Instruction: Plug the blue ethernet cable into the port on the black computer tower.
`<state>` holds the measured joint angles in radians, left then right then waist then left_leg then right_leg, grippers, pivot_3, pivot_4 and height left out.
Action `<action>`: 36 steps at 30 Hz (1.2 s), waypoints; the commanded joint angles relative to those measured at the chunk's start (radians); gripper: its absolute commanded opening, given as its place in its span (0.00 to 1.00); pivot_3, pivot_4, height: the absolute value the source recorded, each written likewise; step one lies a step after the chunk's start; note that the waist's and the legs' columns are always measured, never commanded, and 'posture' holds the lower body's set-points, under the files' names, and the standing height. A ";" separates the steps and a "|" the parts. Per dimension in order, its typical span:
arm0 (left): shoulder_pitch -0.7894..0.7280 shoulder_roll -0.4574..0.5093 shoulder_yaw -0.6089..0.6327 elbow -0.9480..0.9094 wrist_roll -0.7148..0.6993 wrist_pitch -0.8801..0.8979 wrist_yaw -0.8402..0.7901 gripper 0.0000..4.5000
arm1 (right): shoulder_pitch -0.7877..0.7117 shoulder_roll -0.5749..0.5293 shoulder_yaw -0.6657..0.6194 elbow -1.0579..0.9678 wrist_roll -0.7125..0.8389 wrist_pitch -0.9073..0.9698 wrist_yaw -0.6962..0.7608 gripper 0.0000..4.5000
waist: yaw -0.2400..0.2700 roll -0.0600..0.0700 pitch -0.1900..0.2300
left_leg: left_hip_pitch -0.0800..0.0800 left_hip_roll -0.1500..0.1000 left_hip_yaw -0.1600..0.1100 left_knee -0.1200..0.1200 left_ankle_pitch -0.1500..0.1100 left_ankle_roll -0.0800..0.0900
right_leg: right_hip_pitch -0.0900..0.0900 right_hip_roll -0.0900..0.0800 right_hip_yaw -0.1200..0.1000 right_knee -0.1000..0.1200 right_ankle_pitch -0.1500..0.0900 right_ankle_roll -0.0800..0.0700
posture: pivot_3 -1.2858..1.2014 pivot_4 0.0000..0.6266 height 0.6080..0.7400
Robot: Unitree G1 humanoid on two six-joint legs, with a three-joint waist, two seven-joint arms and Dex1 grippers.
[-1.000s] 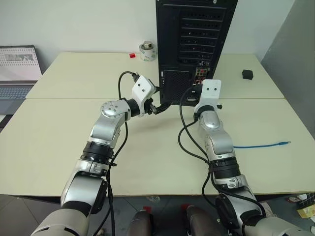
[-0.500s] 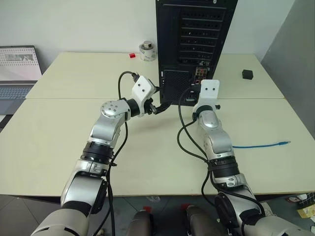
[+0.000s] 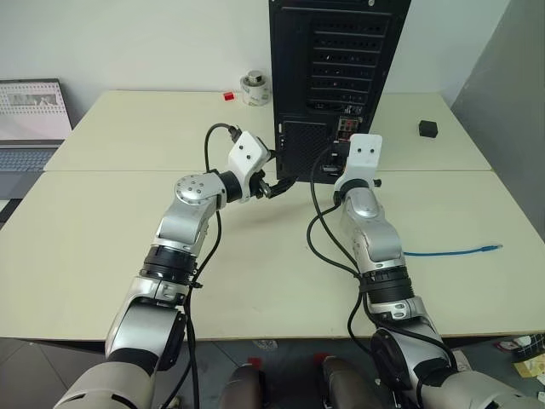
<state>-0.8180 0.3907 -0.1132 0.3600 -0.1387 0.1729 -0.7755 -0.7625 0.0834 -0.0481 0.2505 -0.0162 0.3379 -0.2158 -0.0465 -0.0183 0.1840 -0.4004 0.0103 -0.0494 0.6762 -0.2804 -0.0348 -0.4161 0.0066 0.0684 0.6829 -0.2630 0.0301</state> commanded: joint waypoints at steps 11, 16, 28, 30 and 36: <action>-0.019 -0.001 0.023 -0.017 -0.003 -0.016 0.004 0.84 | -0.064 0.007 -0.031 0.039 0.015 -0.032 -0.021 0.00 | -0.001 0.000 0.000 | 0.000 0.000 0.000 0.000 0.000 0.000 | 0.000 0.000 0.000 0.000 0.000 0.000 | 0.52 0.24 1.00; -0.026 0.006 0.018 -0.022 -0.027 -0.004 -0.050 0.84 | -0.083 0.015 -0.033 0.063 0.012 -0.039 -0.033 0.00 | -0.007 0.000 0.000 | 0.000 0.000 0.000 0.000 0.000 0.000 | 0.000 0.000 0.000 0.001 0.000 0.000 | 0.52 0.24 1.00; -0.093 0.034 0.042 0.042 -0.091 -0.002 -0.218 0.84 | -0.154 0.029 -0.030 0.158 0.004 -0.089 -0.071 0.00 | -0.013 0.000 0.000 | 0.001 0.000 0.000 0.000 0.000 0.000 | 0.000 0.000 0.000 0.002 0.000 0.000 | 0.52 0.24 1.00; -0.106 0.036 0.049 0.066 -0.087 -0.018 -0.223 0.84 | -0.165 0.028 -0.032 0.176 0.006 -0.098 -0.077 0.00 | -0.014 0.000 0.000 | 0.001 0.000 0.000 0.000 0.000 0.000 | 0.000 0.000 0.000 0.002 0.000 0.000 | 0.52 0.24 1.00; -0.120 0.037 0.056 0.095 -0.082 -0.038 -0.229 0.84 | -0.184 0.022 -0.037 0.216 0.010 -0.123 -0.084 0.00 | -0.014 0.000 0.000 | 0.001 0.000 0.002 0.001 0.000 0.000 | -0.002 0.000 0.002 0.006 0.000 0.000 | 0.52 0.24 1.00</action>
<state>-0.9127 0.4164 -0.0781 0.4656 -0.2153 0.1633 -0.9973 -0.8874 0.1173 -0.0654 0.4688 -0.0149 0.2468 -0.2956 -0.0610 -0.0182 0.1840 -0.3996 0.0101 -0.0475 0.6769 -0.2803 -0.0347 -0.4185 0.0071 0.0706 0.6889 -0.2630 0.0300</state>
